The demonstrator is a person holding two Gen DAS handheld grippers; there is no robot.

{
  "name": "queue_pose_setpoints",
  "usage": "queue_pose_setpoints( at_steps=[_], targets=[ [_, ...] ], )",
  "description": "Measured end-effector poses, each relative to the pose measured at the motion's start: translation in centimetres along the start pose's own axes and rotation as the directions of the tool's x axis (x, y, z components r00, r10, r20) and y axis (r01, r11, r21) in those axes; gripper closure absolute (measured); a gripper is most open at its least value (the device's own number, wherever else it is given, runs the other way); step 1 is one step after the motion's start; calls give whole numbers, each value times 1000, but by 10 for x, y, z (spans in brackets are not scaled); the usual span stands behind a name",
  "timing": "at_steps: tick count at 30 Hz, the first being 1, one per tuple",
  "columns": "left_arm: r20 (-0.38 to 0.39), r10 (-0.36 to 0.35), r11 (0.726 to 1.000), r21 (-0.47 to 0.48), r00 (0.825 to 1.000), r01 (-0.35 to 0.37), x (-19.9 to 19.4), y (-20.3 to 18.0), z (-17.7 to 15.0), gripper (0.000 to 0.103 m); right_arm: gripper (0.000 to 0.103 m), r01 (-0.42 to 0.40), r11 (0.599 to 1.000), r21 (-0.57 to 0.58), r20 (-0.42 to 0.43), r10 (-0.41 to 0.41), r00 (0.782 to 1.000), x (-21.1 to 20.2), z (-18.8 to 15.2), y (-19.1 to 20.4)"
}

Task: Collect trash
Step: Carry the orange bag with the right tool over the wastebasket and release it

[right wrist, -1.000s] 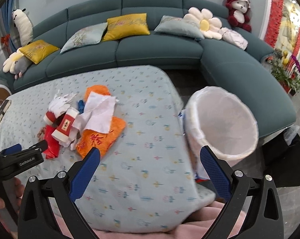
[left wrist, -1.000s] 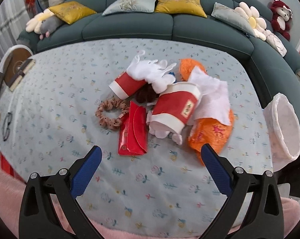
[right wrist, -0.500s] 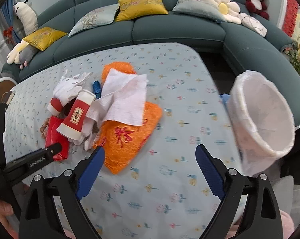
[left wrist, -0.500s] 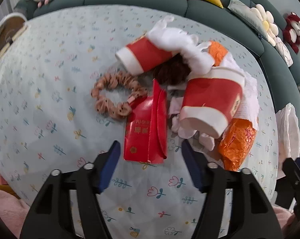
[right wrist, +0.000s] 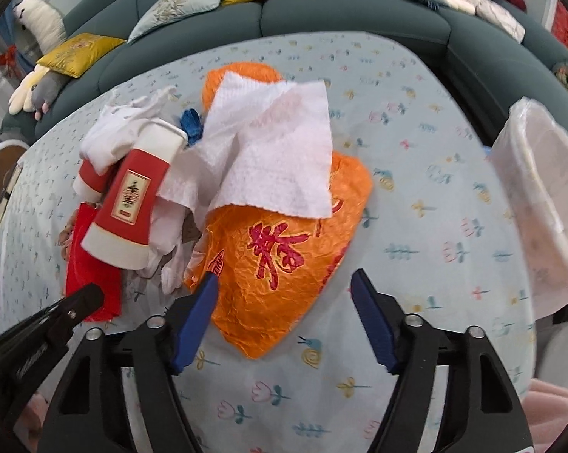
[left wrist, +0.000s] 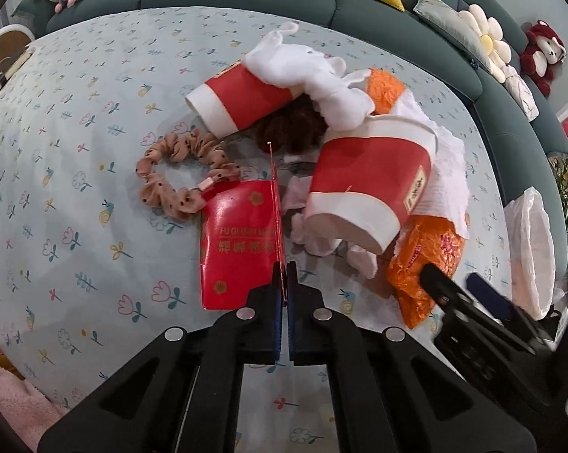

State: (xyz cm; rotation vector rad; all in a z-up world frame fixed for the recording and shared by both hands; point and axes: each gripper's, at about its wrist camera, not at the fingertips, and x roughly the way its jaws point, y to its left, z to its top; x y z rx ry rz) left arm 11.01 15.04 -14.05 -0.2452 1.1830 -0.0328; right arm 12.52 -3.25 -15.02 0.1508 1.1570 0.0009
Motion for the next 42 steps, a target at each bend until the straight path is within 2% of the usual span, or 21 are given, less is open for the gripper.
queue_pose_setpoints(
  at_steps=[1,2,4,6,9,17,26,30,35,42],
  targets=[
    [0,0,1000,1,1000,0,0,0,0,102,51,-9,1000,8,-15,9,1000,5,-1,0],
    [0,-1,1000,0,1000,1,-1,-1,0,102,61,-19,1000,11,-22,20,1000,8,-1,-1],
    [5,1,1000,-3,1000,-1,-1,0,1,102,69,-53,998,14,-24,53,998,9,-3,-1],
    [11,-1,1000,-5,1000,1,-3,-1,1,103,81,-62,998,1,-17,62,998,6,-4,0],
    [17,-19,1000,-19,1000,19,-10,1,2,103,88,-74,997,-19,-8,74,997,-4,-8,1],
    [46,-96,995,-25,994,97,-41,-4,-4,103,90,-94,995,-32,58,95,994,-53,-17,-13],
    [115,-140,989,59,983,134,-93,-40,-9,103,90,-105,994,24,167,100,981,-114,-17,-49],
    [135,-185,978,122,973,169,-114,-73,-7,103,90,-100,994,44,217,88,972,-138,-12,-70],
    [139,-252,952,211,958,220,-130,-124,-5,103,90,-53,996,71,274,32,961,-162,-6,-100],
    [112,-347,896,334,931,294,-140,-209,-7,103,90,-11,989,150,328,-39,944,-184,-2,-161]
  ],
)
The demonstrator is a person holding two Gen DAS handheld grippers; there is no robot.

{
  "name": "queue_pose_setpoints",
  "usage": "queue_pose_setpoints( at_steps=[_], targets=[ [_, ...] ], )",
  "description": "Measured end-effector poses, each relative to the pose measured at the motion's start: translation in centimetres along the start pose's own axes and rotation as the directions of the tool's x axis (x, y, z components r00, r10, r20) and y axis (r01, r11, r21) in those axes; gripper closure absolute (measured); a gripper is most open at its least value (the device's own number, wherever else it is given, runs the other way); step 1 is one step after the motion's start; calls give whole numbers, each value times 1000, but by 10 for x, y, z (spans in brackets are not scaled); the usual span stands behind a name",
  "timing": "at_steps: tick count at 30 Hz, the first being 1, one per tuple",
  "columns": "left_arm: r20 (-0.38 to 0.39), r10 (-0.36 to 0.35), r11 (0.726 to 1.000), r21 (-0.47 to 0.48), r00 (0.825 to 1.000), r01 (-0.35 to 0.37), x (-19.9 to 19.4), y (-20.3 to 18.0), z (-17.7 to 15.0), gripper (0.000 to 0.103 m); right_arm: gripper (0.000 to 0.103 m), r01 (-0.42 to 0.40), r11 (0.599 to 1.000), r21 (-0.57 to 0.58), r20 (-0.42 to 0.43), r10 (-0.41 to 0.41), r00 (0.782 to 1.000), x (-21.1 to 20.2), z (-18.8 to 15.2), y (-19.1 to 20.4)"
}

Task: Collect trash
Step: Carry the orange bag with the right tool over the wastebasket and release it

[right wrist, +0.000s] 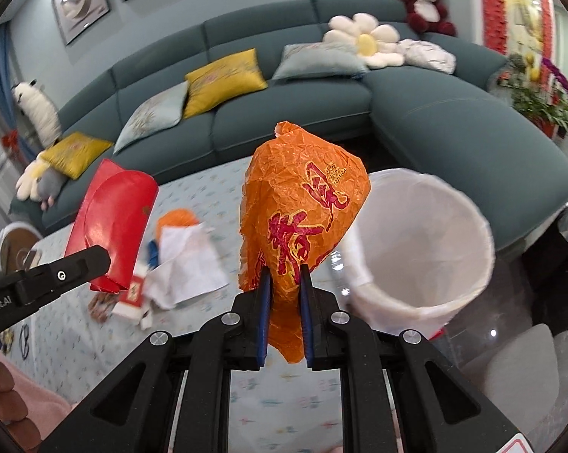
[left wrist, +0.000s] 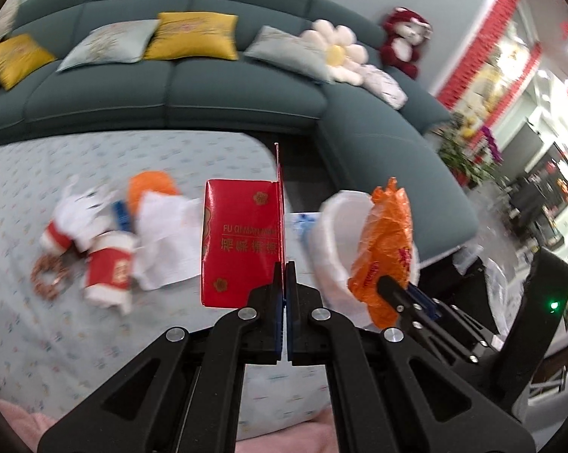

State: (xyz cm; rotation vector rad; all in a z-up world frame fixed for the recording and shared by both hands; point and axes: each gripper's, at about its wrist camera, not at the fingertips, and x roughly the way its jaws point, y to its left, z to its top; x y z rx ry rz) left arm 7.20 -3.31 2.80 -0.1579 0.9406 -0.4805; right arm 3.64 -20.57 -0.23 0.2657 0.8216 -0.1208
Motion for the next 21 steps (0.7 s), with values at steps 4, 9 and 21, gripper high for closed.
queue_pose_setpoints(
  at_steps=[4,9,21],
  targets=[
    [-11,-31,997,71,999,32,18,-41,6,103,90,40,999,31,22,-41,999,-6,7,-37],
    [-44,-79,989,120,996,84,44,-83,9,103,90,77,995,65,33,-79,996,-5,14,-72],
    [-125,-171,967,169,977,190,102,-136,19,102,90,130,983,129,2,-132,991,20,24,-133]
  ],
)
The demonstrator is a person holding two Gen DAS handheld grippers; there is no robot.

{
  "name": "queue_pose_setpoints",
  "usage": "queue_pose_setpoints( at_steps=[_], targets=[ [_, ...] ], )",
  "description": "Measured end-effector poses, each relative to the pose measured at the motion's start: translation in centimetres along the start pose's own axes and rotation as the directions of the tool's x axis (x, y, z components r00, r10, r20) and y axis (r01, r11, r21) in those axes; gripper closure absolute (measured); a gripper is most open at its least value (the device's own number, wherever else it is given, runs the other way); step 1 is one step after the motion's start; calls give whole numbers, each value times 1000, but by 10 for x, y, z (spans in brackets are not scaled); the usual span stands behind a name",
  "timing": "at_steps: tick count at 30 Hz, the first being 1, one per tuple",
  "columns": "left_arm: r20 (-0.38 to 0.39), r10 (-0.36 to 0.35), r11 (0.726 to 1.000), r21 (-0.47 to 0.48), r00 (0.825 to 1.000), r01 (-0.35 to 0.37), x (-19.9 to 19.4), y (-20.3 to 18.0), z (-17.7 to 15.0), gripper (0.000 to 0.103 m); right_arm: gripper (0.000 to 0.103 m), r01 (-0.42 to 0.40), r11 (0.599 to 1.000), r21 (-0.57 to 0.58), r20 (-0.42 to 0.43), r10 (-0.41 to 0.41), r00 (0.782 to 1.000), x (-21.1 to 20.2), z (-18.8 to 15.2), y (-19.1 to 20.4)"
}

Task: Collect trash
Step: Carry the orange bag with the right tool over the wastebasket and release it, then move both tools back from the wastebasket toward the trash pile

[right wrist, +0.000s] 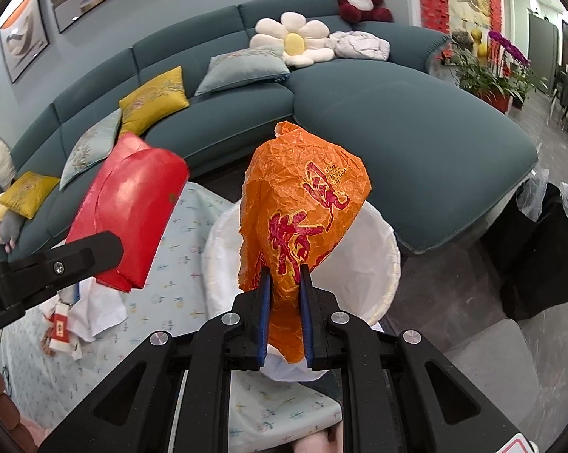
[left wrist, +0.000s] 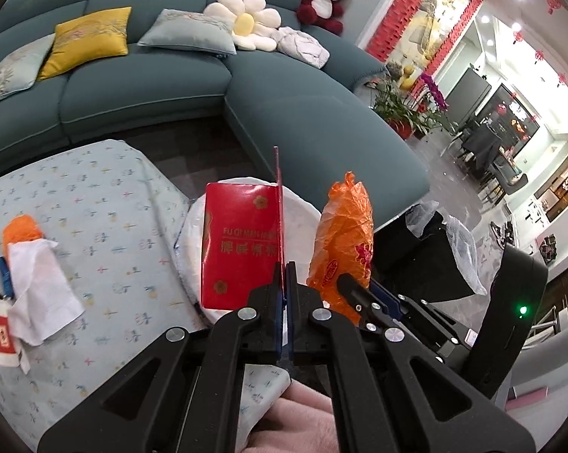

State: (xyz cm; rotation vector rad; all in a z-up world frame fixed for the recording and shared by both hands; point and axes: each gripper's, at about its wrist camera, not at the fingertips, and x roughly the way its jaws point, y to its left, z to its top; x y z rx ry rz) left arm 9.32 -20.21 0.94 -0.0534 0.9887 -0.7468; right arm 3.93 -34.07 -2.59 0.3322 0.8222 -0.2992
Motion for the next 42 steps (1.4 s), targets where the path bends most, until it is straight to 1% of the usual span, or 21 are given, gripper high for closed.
queue_pose_setpoints(
  at_steps=[3,6,8,10,11,12,15,16,17,19,21,22,24,25,26,27,31,38,42],
  targets=[
    [-31,-26,1000,-4,999,26,16,-2,5,102,90,9,1000,5,-4,-9,1000,7,1,-5],
    [-30,-18,1000,11,999,18,26,-5,11,101,90,14,1000,9,-6,-14,1000,14,6,-11],
    [-30,-12,1000,13,999,12,29,-5,14,95,90,18,1000,11,-7,-18,1000,16,6,-12],
    [-22,-3,1000,-3,1000,3,29,-2,15,72,90,20,1000,12,-6,-20,1000,18,7,-11],
    [-14,5,1000,-12,1000,-5,28,0,15,68,89,20,1000,11,-5,-20,1000,19,8,-11],
    [-8,8,1000,-15,1000,-9,27,1,16,66,89,21,1000,9,-4,-21,1000,20,8,-10],
    [-1,29,999,-14,1000,-29,24,8,18,66,88,23,1000,5,-6,-22,1000,22,9,-9],
    [2,39,999,-13,999,-39,23,9,16,65,87,21,1000,4,-7,-20,1000,24,9,-7],
    [2,50,999,-13,999,-50,22,11,16,63,82,18,1000,3,-8,-18,1000,25,10,-8],
    [11,72,997,-18,997,-72,18,16,14,58,78,22,1000,-3,-6,-22,1000,26,10,-6],
    [15,90,996,-31,996,-89,13,22,12,54,70,27,1000,-8,-5,-27,1000,28,11,-3],
    [15,96,995,-38,995,-95,12,24,12,52,68,32,999,-13,-4,-32,999,28,12,-1],
    [17,109,993,-56,994,-108,8,30,12,48,57,35,999,-18,0,-35,999,27,14,2],
    [21,115,991,-64,993,-114,5,33,11,45,54,37,999,-20,6,-37,999,26,14,4],
    [25,119,991,-69,993,-117,4,36,12,44,51,41,999,-24,14,-41,999,25,15,6],
    [32,125,990,-74,992,-123,0,38,11,44,49,45,999,-28,19,-44,999,24,17,8],
    [45,143,987,-87,989,-139,-9,46,9,43,49,50,998,-42,29,-49,998,18,22,14],
    [80,189,979,-96,979,-182,-35,61,3,40,45,15,998,-61,51,-12,999,-5,19,40],
    [85,229,968,-124,970,-218,-53,82,-8,38,42,-15,997,-81,55,20,998,-18,13,63]
  ],
)
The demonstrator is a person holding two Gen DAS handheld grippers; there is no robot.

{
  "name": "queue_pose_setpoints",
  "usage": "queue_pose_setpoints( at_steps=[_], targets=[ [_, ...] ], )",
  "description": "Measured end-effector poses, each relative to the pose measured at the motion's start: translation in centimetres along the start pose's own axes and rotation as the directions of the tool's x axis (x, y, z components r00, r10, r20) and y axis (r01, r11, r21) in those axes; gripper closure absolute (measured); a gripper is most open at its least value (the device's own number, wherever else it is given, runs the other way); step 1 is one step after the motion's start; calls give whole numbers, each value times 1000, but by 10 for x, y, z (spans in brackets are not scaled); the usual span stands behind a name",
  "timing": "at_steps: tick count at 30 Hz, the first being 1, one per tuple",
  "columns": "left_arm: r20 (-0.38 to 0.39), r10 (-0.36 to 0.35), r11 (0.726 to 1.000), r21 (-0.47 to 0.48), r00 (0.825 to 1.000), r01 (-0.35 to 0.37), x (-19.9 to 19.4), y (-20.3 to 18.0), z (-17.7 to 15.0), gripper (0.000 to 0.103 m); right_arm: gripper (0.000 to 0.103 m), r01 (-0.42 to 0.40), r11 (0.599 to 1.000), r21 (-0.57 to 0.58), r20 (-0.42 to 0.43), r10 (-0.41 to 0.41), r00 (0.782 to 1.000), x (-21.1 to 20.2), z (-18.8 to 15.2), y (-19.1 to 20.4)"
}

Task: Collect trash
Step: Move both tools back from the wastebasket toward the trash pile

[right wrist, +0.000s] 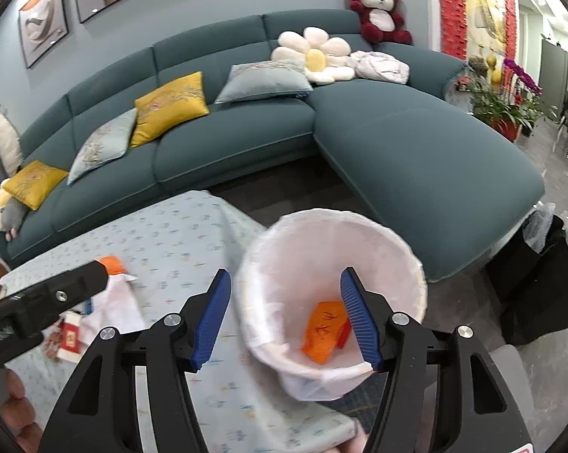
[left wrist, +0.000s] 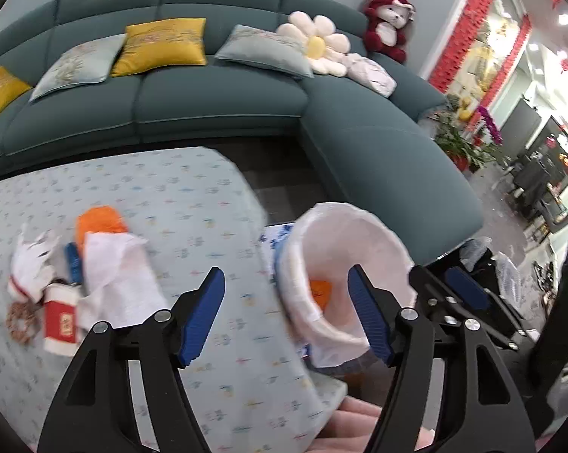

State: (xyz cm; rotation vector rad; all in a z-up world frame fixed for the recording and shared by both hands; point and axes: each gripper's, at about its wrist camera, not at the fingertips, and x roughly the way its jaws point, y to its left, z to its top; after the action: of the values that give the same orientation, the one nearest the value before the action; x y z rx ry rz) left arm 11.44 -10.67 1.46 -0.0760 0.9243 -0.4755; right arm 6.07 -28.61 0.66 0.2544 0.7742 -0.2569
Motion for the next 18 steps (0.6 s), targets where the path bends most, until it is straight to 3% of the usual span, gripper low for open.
queue_pose_setpoints(
  at_steps=[9,15,18],
  targets=[
    [3,93,992,-90,996,-92,-34,73,-21,27,40,-67,996,-62,3,67,998,-21,-10,63],
    [-3,170,973,-156,986,-168,-55,131,-43,27,40,-104,991,-90,-22,102,995,-25,-25,101],
    [-24,189,965,-179,982,-190,-58,155,-53,20,40,-122,987,-102,-38,119,992,-26,-34,120]
  ],
)
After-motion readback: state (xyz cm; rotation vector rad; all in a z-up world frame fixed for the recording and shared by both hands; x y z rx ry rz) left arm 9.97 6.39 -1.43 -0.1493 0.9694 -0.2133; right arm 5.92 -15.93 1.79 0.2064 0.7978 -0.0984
